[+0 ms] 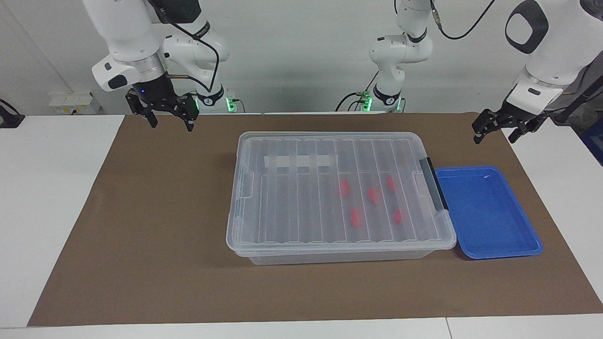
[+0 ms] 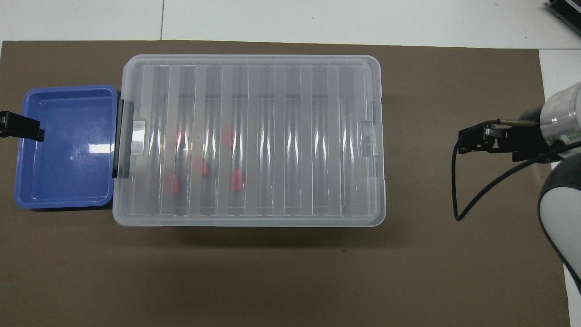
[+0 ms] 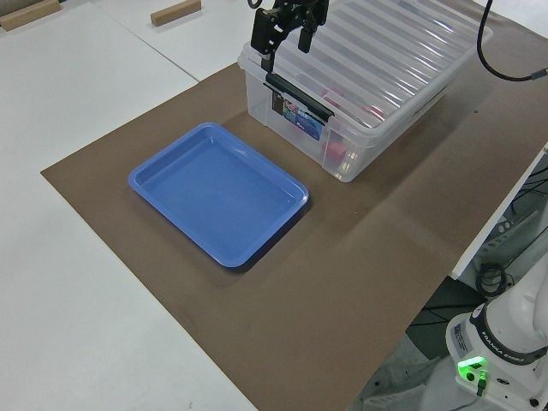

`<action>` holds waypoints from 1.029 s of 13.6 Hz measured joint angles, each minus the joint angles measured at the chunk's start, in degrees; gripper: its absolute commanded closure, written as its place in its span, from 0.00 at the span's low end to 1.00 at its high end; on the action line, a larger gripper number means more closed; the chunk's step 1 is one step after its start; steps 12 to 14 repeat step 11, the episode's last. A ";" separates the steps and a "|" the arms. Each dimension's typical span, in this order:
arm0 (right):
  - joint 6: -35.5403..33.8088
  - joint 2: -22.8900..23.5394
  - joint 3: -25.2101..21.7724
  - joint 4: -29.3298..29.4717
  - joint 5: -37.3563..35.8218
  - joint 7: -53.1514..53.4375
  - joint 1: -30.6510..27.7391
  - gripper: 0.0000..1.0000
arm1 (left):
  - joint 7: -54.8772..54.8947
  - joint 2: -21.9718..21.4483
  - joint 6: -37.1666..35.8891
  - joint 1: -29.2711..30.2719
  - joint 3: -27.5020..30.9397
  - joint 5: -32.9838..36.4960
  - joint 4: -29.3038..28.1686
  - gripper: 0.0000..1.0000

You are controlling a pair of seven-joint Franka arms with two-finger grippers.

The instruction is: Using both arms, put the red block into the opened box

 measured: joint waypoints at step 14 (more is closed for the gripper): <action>-0.47 -0.01 -5.70 -0.14 0.00 -0.04 4.53 0.00 | 0.00 0.00 0.00 0.00 0.00 0.00 0.00 0.00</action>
